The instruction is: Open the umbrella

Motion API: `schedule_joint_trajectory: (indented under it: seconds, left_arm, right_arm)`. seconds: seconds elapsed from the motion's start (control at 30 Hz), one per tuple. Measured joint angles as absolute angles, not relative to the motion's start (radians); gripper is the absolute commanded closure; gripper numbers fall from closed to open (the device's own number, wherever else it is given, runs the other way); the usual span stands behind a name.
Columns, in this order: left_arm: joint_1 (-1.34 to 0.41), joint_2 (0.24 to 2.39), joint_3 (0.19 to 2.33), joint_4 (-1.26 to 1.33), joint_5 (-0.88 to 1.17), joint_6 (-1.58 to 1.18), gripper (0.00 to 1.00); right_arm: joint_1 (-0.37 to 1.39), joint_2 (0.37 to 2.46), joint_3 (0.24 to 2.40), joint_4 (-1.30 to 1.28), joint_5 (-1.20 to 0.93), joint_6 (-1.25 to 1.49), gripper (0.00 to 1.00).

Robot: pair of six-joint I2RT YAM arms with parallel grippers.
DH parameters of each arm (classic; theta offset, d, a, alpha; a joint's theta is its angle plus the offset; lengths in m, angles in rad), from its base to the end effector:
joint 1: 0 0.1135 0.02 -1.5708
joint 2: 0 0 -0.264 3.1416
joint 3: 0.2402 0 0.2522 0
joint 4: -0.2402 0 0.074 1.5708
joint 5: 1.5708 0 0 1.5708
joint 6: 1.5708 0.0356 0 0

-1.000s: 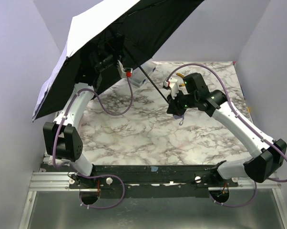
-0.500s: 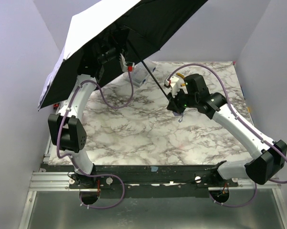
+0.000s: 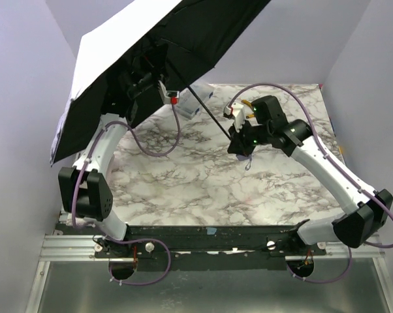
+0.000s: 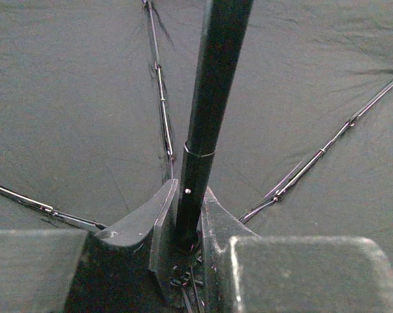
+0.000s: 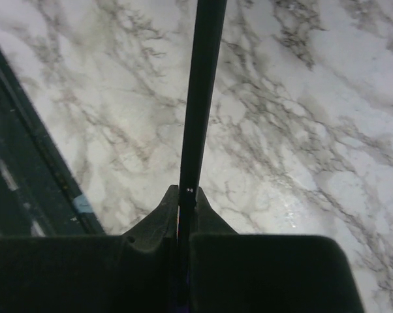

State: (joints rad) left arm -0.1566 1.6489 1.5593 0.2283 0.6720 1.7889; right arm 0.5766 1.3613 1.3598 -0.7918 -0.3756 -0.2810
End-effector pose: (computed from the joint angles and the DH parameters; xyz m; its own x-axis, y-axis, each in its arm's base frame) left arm 0.3826 -0.0828 0.4286 0.6842 0.6655 0.2983 -0.2915 -0.1254 0.9483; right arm 0.2320 0.1665 0.3550 -0.3736 -0.5507 -0.7465 -0.8602 0.5068 0.0566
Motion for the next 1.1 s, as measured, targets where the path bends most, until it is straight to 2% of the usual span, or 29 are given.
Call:
schedule_joint_trajectory:
  seconds: [0.07, 0.17, 0.23, 0.5, 0.6, 0.97, 1.03, 1.1]
  left_arm:
    - [-0.152, 1.602, 1.492, 0.277, 0.649, 1.785, 1.00]
    - [-0.153, 1.538, 1.398, 0.356, 0.606, 1.786, 1.00]
    - [-0.162, 1.496, 1.328, 0.413, 0.562, 1.787, 1.00]
    - [-0.226, 1.420, 1.212, 0.458, 0.452, 1.814, 1.00]
    - [-0.242, 1.386, 1.176, 0.453, 0.453, 1.838, 1.00]
    - [-0.261, 1.299, 1.116, 0.416, 0.459, 1.897, 1.00]
    - [-0.270, 1.299, 1.116, 0.416, 0.459, 1.905, 1.00]
    - [-0.279, 1.299, 1.116, 0.416, 0.459, 1.910, 1.00]
  right_arm:
    - [0.577, 1.377, 1.391, -0.826, -0.416, -0.275, 0.93]
    - [0.577, 1.393, 1.429, -0.871, -0.495, -0.263, 0.77]
    - [0.586, 1.396, 1.439, -0.889, -0.548, -0.261, 0.71]
    - [0.599, 1.395, 1.485, -0.905, -0.657, -0.171, 0.27]
    - [0.599, 1.391, 1.507, -0.877, -0.664, -0.130, 0.17]
    - [0.601, 1.372, 1.503, -0.712, -0.676, 0.047, 0.16]
    - [0.601, 1.383, 1.494, -0.687, -0.688, 0.068, 0.21]
    - [0.601, 1.396, 1.481, -0.673, -0.693, 0.077, 0.33]
